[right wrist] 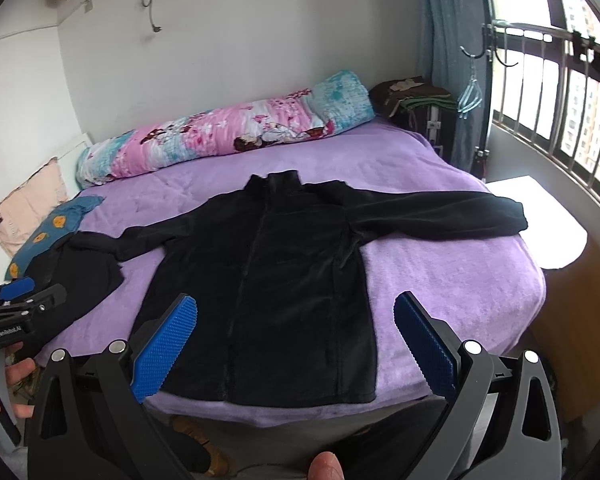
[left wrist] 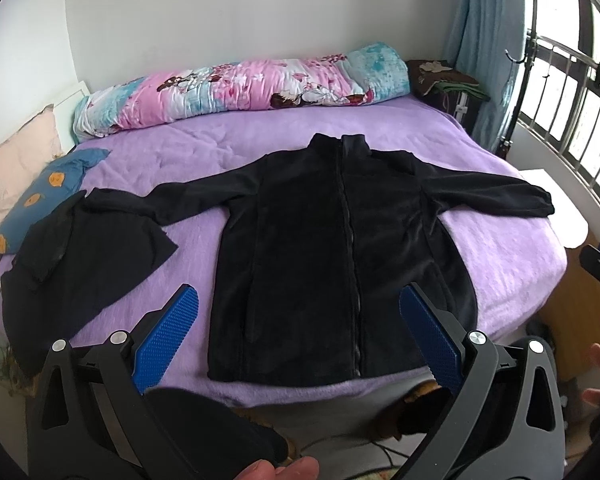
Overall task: Fold large clothes
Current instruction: 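Grasp the black jacket sleeve cuff with the right tool and lift it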
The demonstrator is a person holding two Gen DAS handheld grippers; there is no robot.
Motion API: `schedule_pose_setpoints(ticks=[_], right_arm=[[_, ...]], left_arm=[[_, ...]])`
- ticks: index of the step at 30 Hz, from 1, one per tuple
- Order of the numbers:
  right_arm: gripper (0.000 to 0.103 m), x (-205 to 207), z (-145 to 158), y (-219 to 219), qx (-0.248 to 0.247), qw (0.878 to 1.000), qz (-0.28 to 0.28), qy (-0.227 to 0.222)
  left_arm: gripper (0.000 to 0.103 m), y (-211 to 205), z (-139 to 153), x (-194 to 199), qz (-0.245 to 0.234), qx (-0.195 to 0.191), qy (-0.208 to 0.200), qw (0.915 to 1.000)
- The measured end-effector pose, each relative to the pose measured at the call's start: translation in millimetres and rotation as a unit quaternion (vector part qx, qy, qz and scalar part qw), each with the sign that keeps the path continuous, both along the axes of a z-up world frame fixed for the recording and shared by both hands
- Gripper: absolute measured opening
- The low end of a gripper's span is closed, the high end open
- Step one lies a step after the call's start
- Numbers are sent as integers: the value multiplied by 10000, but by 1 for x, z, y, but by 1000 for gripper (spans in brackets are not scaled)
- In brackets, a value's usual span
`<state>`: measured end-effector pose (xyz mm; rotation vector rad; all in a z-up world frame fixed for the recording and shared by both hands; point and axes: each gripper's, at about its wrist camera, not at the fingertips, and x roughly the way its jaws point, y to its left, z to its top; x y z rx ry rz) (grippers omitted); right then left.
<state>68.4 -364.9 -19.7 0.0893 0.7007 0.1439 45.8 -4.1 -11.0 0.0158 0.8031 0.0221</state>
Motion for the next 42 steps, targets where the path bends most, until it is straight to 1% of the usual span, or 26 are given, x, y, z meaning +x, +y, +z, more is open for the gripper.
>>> schedule_pose_setpoints(ticks=[4,8,11,14,16,17,18,20,23,26,27,29,30,37,39,41,42], right_arm=[[97,24,-3,-15,-59,9999,-141,-2],[97,51,-10,-31,-91,9996,-285,16],[97,79,-23,-49,-128,9988,-465,97],[97,109,-40,-70,-169,9974,-681,152],[97,130,-50,-84,-171,9963,-807,229],[97,143,-56,-92,-175,9956,-884,249],[97,150,-60,-96,-199,9951,-933,270],[97,174,-73,-114,-206,9938,-1057,285],[97,207,-90,-138,-277,9908,-1283,338],[97,243,-108,-166,-352,9873,-1508,365],[97,249,-111,-170,-371,9865,-1546,385],[97,268,-122,-187,-399,9844,-1667,401],[97,274,-125,-191,-399,9838,-1699,401],[97,317,-152,-236,-421,9768,-2062,388],[97,327,-157,-255,-471,9726,-2249,367],[97,337,-163,-284,-539,9665,-2484,346],[97,341,-166,-300,-544,9635,-2600,338]], left_arm=[[98,-8,-3,32,-1,64,10,10000],[98,-20,-11,73,-75,77,34,9999],[98,-33,-21,103,-188,63,84,9998],[98,-54,-36,142,-372,7,189,9991],[98,-73,-50,172,-514,8,240,9984],[98,-81,-55,181,-564,14,234,9981],[98,-93,-64,201,-663,7,240,9975],[98,-109,-75,225,-748,-21,228,9969],[98,-142,-99,276,-904,-75,209,9957],[98,-167,-121,315,-1019,-92,263,9944],[98,-179,-133,333,-1033,-91,281,9942],[98,-192,-145,351,-1088,-119,288,9936],[98,-203,-156,366,-1111,-106,312,9933],[98,-248,-206,415,-1365,-207,454,9894],[98,-260,-220,428,-1417,-214,521,9883],[98,-271,-235,443,-1462,-257,614,9870],[98,-277,-246,455,-1474,-361,686,9860]])
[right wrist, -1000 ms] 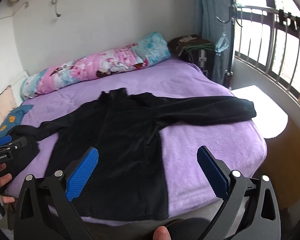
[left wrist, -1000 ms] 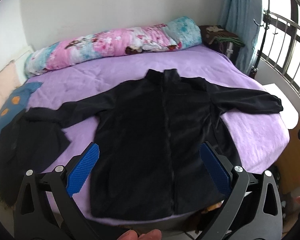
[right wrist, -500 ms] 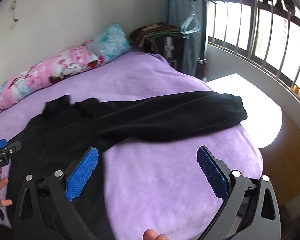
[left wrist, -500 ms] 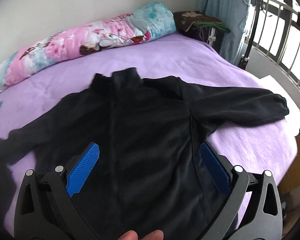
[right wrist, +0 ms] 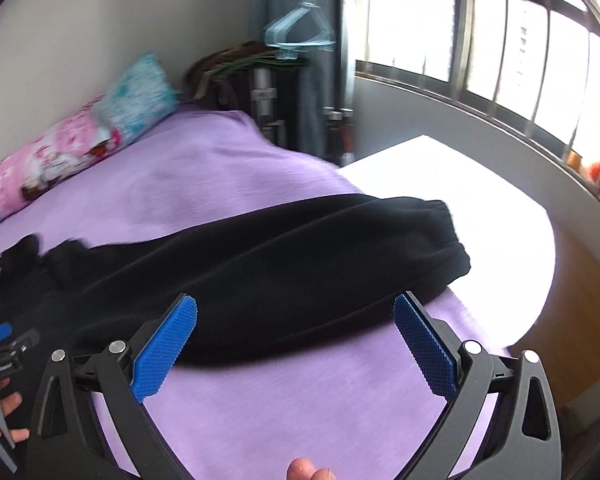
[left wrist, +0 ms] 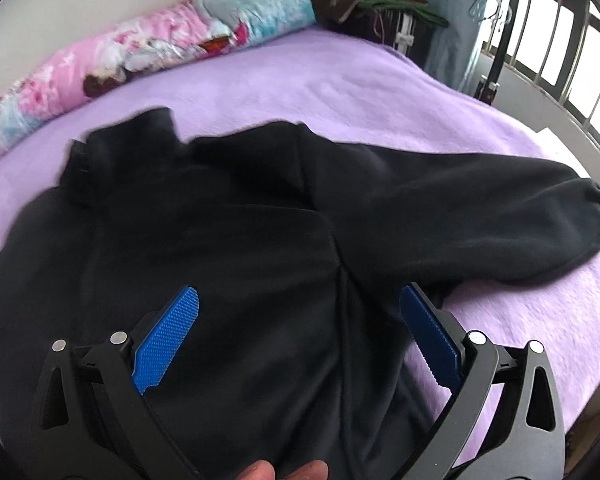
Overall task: Fold large clothes
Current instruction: 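Grasp the black jacket sleeve cuff with the right tool and lift it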
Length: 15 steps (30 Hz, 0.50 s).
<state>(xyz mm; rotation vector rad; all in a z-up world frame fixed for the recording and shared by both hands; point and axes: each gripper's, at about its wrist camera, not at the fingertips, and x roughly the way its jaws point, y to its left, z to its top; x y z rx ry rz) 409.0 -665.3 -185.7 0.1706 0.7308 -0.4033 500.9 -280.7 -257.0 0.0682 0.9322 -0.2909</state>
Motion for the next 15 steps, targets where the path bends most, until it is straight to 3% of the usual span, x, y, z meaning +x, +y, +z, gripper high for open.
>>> schedule_pose_setpoints(ticks=[3,6,10,15], right_arm=[[97,10,-9,-45,-222,9994,-266,3],[97,20,-17,-84,-406,9978,-526,67],[97,27,-24,-128,-257,9965,-789,55],[97,36,-37,-144,39,9979,-648,74]], left_arm=[[98,-7,-22,22,22,-211,204,9996],[98,-15,-40,36,34,-184,318,9993],[98,-27,-53,45,67,21,326,9994],[99,-32,-59,48,164,108,343,9992]])
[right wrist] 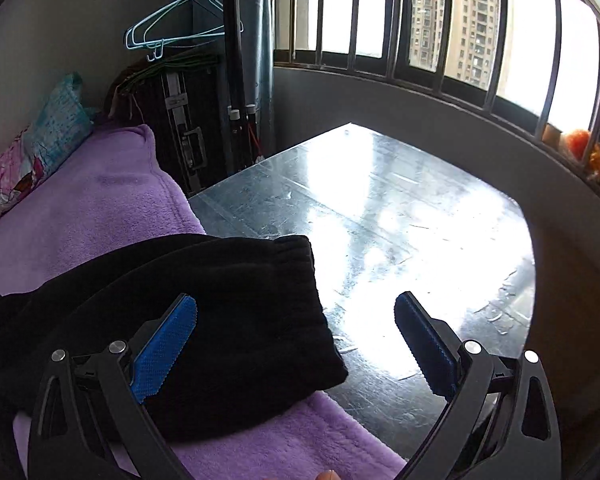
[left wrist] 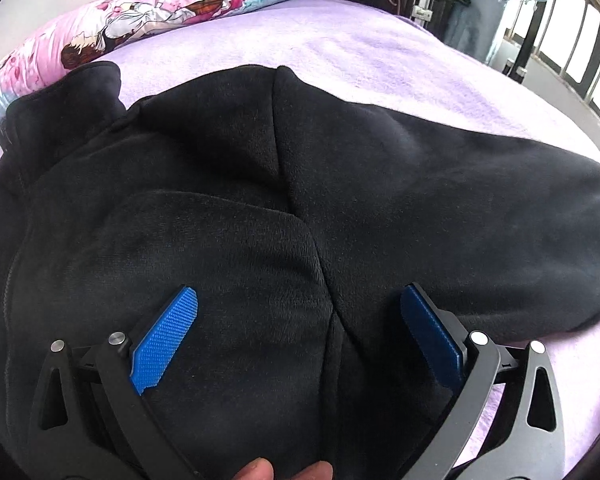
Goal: Fold large clothes
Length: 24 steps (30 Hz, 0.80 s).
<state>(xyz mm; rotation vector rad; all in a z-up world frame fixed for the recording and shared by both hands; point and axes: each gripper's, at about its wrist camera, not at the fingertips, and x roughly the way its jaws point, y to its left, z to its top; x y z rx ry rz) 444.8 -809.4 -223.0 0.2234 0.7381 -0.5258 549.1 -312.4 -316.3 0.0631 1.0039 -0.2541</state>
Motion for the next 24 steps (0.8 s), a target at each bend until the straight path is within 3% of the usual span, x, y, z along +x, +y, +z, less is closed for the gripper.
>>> schedule_pose_setpoints(ticks=[8,10,11,15,18,24], right_arm=[[97,8,-25,-21,875,9960,-5,202],[88,7,-29,-18,1022,9944,137,227],[71,7,-29,-16,1122,9931,286,196],[51,5,-19,7,668,9955,592,317],[32,0,-9,6,741,9950,644,188],[29,-9,15,18,590,9945,868,-22]], left_arm=[[99,-3,-8,5,62,187,-27,9998],[99,-4,-10,4,80,173,-85,9998],[99,-4,-10,3,76,180,-101,9998],[99,-5,-10,2,73,224,-138,9996],[99,-4,-10,-1,80,209,-121,9997],[99,-1,-8,-1,66,145,-93,9998]])
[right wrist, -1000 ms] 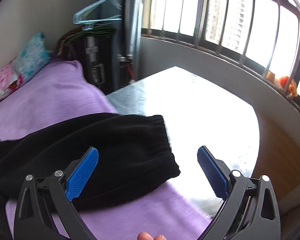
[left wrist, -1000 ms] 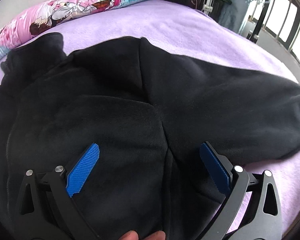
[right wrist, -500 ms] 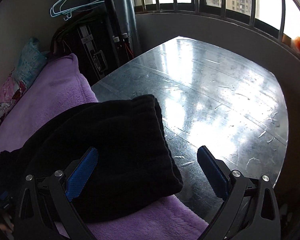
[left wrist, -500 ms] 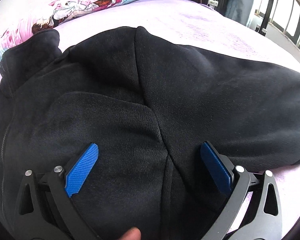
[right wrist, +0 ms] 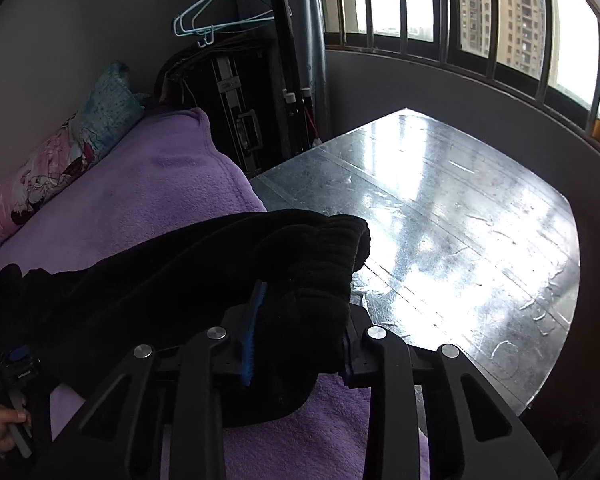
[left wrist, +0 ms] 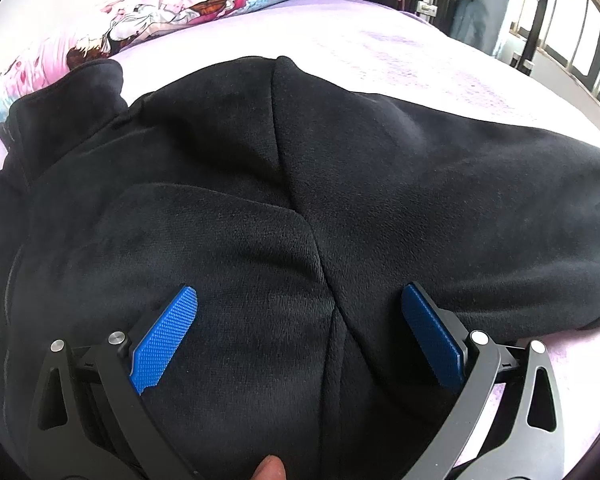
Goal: Fold large clothes
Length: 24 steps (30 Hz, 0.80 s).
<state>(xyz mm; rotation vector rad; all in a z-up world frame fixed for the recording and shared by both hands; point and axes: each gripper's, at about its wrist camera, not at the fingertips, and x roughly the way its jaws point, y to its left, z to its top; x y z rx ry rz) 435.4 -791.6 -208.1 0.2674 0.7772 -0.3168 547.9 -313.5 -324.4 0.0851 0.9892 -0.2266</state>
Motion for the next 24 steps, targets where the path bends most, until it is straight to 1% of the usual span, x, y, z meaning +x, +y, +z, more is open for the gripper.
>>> schedule_pose_setpoints(ticks=[2,4,7,9,10,12,15,18,20,22,24], right_arm=[[29,-2,13,4,17,10000,27,-94],[29,-3,30,15,-47,9997,143,-204],[29,-3,64,41,-179,9981,420,-420],[29,-2,87,62,-259,9961,607,-587],[29,-3,102,75,-289,9945,731,-687],[29,-4,126,101,-327,9913,952,-847],[29,-4,166,155,-547,9830,1399,-1051],[29,-4,194,209,-676,9750,1751,-1189],[29,0,212,251,-758,9680,2026,-1275],[29,5,223,292,-737,9613,2321,-1290],[29,11,230,335,-825,9537,2571,-1324]], left_arm=[[98,0,2,-1,-62,29,-13,10000],[97,3,7,-3,-123,4,71,9999],[98,17,17,-3,-58,-269,357,9990],[98,32,28,-6,39,-465,428,9980],[98,43,35,-10,74,-589,373,9975],[98,58,46,-19,123,-579,246,9979],[98,81,56,-33,96,-363,116,9992],[98,109,55,-45,73,-207,119,9997],[98,135,54,-51,188,-200,131,9995],[98,163,54,-56,301,-326,159,9989],[98,192,54,-63,422,-293,140,9986]])
